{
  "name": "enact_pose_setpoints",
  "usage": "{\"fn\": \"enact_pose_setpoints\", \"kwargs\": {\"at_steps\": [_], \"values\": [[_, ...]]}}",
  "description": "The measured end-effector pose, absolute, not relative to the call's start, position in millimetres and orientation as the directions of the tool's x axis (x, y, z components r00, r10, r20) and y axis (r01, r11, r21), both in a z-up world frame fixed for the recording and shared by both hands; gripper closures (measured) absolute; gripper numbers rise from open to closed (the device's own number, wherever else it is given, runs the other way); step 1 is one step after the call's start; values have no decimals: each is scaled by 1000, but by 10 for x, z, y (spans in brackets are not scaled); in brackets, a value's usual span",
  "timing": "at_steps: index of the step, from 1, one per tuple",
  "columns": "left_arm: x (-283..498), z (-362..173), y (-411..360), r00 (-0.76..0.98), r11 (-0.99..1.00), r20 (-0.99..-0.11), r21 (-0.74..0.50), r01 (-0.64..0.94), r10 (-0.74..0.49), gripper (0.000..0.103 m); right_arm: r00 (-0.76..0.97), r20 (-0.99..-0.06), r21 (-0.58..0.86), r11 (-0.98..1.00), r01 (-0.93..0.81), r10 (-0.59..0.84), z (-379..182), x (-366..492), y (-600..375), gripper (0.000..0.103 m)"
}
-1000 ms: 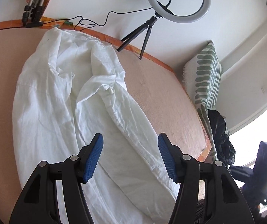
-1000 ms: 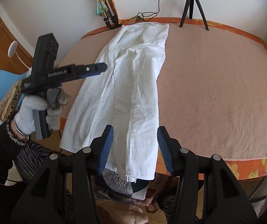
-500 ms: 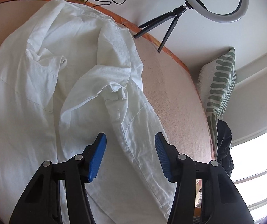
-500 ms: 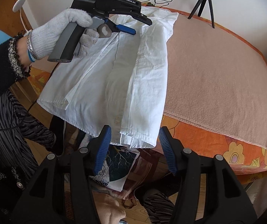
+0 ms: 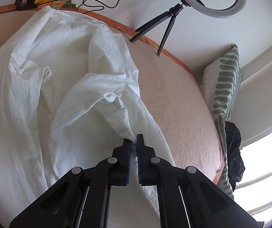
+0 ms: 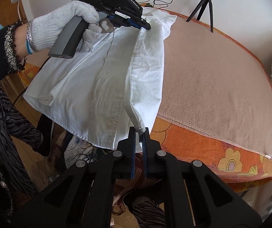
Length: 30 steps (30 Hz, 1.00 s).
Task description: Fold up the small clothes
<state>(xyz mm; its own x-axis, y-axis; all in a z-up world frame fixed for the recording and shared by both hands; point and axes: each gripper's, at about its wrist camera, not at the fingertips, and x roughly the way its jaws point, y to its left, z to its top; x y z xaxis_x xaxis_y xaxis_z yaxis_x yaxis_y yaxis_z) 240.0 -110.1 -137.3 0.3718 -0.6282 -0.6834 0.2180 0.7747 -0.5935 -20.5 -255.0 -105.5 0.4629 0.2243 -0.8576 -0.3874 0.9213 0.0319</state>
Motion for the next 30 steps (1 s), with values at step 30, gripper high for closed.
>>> {"fn": "enact_pose_setpoints", "kwargs": {"at_steps": [30], "values": [[2026, -997, -903, 436, 855, -746, -354, 379, -503, 99, 307, -775, 331, 769, -547, 552, -942, -588, -2194, 98]]}}
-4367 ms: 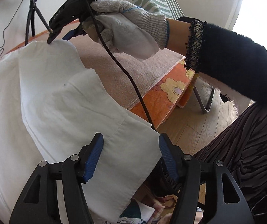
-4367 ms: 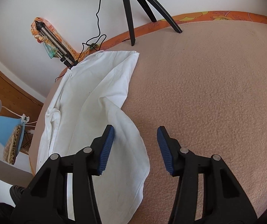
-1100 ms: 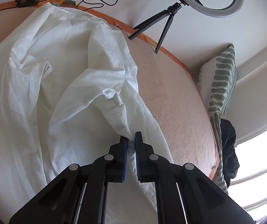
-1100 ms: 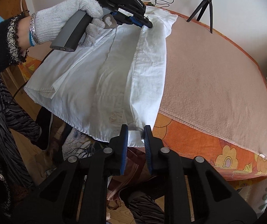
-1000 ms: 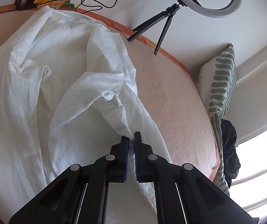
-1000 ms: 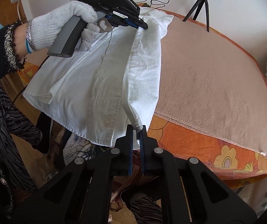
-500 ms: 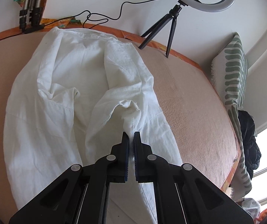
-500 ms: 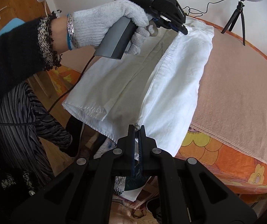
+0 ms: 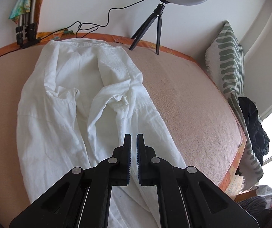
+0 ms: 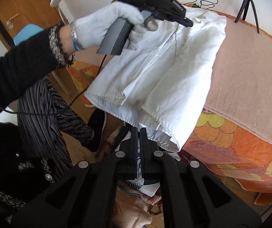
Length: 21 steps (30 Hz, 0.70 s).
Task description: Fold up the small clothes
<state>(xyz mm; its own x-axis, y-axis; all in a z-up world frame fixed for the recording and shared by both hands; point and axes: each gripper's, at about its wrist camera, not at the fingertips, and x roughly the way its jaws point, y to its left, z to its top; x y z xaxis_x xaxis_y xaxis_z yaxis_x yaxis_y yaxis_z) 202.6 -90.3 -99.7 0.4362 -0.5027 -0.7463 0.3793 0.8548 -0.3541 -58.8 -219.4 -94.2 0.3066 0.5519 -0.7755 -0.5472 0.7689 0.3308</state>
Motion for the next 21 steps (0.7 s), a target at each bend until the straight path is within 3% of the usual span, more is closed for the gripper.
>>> {"fn": "enact_pose_setpoints", "kwargs": {"at_steps": [7, 11, 14, 21], "values": [[1719, -926, -1404, 341, 775, -752, -339, 533, -564, 99, 401, -770, 365, 859, -360, 496, -1079, -95, -2418, 97], [1651, -1100, -1694, 273, 739, -785, -317, 595, -556, 99, 373, -795, 331, 857, -395, 479, -1239, 10, -2202, 97], [1623, -1315, -1725, 261, 763, -839, -249, 596, -477, 99, 339, -812, 325, 851, -412, 475, -1383, -13, -2053, 97], [1489, -1451, -1405, 233, 756, -818, -325, 568, -526, 99, 349, -802, 337, 850, -405, 484, -1255, -101, -2153, 97]]}}
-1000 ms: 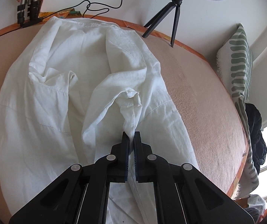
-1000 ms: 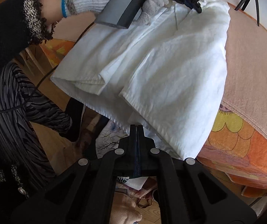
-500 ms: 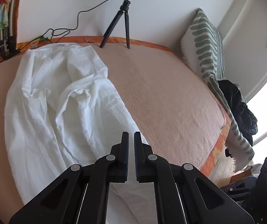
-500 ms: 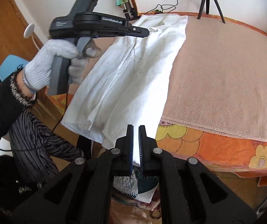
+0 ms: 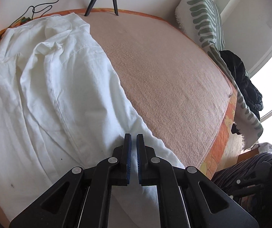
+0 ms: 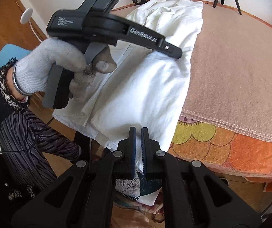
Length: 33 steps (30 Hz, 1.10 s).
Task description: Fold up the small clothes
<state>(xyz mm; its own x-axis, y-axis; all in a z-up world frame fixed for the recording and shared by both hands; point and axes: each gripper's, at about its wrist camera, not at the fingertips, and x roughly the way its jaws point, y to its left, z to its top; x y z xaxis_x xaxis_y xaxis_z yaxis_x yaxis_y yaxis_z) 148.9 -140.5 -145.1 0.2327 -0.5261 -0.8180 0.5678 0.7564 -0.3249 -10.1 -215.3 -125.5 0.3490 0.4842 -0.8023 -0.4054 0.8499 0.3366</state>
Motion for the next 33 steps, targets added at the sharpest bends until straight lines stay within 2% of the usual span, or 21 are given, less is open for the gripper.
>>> {"fn": "enact_pose_setpoints", "kwargs": {"at_steps": [1, 3, 5, 10, 12, 13, 16, 19, 23, 26, 29, 33], "values": [[1460, -1424, -1369, 231, 754, -814, -332, 566, -532, 99, 365, -799, 335, 857, -391, 478, -1222, -96, -2206, 97], [1425, -1298, -1222, 252, 749, -779, -375, 546, -574, 99, 407, -801, 305, 885, -352, 438, -1175, -79, -2294, 90], [1464, -1186, -1081, 293, 767, -764, -377, 519, -574, 99, 429, -800, 295, 898, -326, 419, -1166, -44, -2356, 70], [1747, -1134, -873, 393, 849, -779, -321, 420, -489, 96, 466, -787, 262, 903, -341, 405, -1120, -17, -2276, 70], [1859, -1156, -866, 419, 871, -786, -290, 397, -453, 77, 493, -765, 233, 892, -388, 414, -1029, -23, -2155, 70], [1915, -1169, -874, 425, 876, -789, -284, 389, -444, 76, 502, -758, 212, 885, -413, 416, -987, -24, -2082, 70], [2089, -1209, -958, 431, 887, -797, -267, 377, -423, 76, 525, -739, 163, 868, -468, 422, -933, -13, -1932, 70], [2201, -1276, -1041, 425, 894, -813, -240, 378, -397, 76, 519, -727, 173, 852, -494, 449, -960, 118, -1804, 70], [2243, -1425, -1142, 440, 913, -845, -127, 387, -304, 76, 461, -759, 202, 839, -505, 460, -1145, 262, -1724, 70], [2227, -1443, -1124, 461, 909, -834, -107, 402, -303, 76, 398, -796, 218, 830, -513, 456, -1318, 179, -1747, 70], [2210, -1388, -1067, 447, 910, -839, -125, 395, -309, 76, 367, -793, 261, 816, -515, 486, -1330, 0, -1865, 70], [1942, -1191, -1058, 467, 879, -799, -151, 453, -378, 76, 256, -819, 339, 793, -506, 513, -1305, -217, -2060, 70]]}}
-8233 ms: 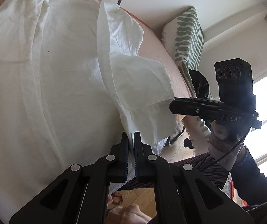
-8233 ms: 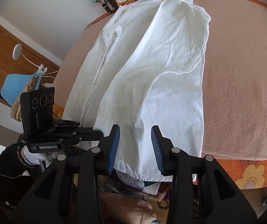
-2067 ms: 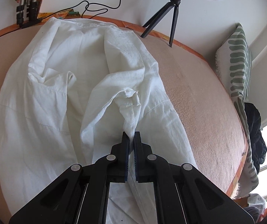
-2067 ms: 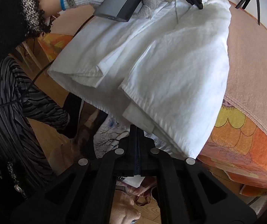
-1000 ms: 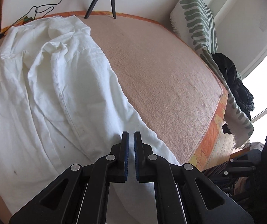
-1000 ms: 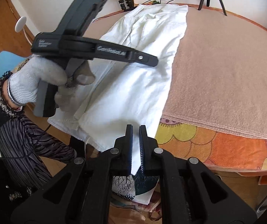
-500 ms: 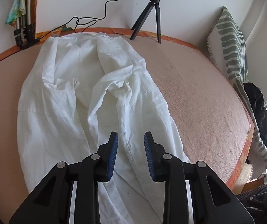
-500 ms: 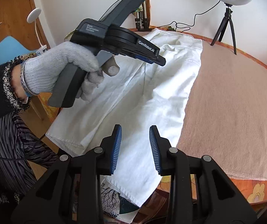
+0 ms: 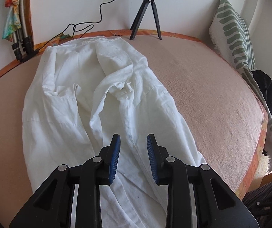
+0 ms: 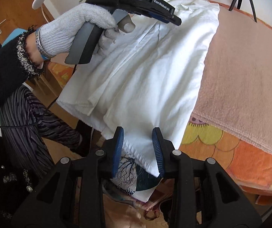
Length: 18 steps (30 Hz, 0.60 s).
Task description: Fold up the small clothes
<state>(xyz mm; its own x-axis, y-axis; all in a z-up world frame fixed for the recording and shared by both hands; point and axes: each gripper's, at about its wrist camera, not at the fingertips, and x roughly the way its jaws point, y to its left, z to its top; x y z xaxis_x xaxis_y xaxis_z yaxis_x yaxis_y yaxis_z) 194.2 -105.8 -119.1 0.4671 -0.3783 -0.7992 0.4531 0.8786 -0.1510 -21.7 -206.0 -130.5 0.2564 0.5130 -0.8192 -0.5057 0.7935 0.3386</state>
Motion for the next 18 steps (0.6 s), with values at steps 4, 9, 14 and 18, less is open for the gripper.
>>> {"fn": "enact_pose_setpoints", "kwargs": {"at_steps": [4, 9, 14, 18], "values": [[1569, -1137, -1272, 420, 808, -798, -135, 574, -432, 76, 307, -800, 354, 819, -451, 515, -1188, -367, -2297, 70], [1231, -1351, -1477, 403, 755, -846, 2, 656, -349, 76, 341, -782, 428, 848, -313, 521, -1244, -196, -2569, 69], [1010, -1355, -1416, 419, 750, -845, 33, 661, -332, 77, 282, -777, 512, 825, -237, 563, -1460, -73, -2670, 69], [821, -1323, -1289, 384, 746, -859, 2, 666, -340, 77, 237, -741, 596, 778, -201, 629, -1552, 0, -2710, 69]]}}
